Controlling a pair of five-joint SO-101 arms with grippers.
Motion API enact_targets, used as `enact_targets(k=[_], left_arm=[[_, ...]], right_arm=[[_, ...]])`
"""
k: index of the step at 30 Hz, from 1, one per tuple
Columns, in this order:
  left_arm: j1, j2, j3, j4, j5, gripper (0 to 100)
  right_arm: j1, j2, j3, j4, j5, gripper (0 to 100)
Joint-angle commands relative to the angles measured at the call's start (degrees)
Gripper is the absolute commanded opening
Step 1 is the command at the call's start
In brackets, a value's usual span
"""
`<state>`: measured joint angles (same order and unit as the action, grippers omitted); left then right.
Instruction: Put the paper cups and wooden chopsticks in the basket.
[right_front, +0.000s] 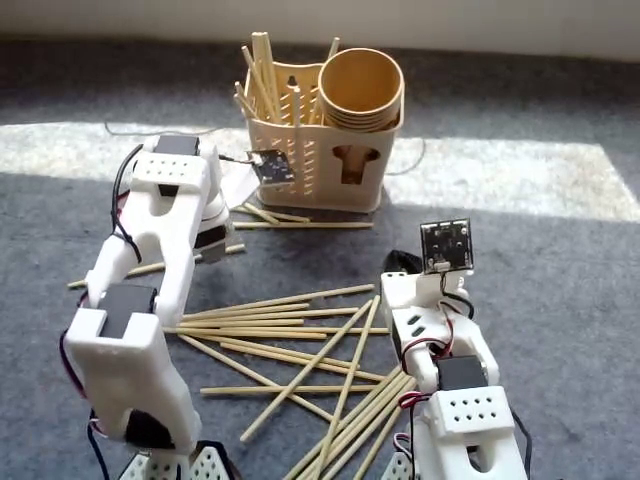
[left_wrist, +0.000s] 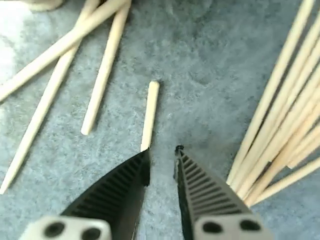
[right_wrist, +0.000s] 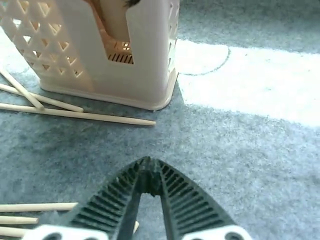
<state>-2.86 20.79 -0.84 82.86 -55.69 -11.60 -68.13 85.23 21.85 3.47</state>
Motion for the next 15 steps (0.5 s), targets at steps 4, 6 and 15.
enact_targets(k=[4,6,15], left_arm=[[-0.40,4.44,-1.27,-4.31,1.23,11],[-0.40,6.55,-1.10,-6.42,1.32,11],[0.40,9.36,-1.89,-6.15,1.32,0]], right_arm=[[0.22,-0.57,-0.04,-1.98,0.88,1.0],[0.22,-0.57,-0.04,-1.98,0.97,1.0],[0.22,-0.57,-0.04,-1.98,0.97,1.0]])
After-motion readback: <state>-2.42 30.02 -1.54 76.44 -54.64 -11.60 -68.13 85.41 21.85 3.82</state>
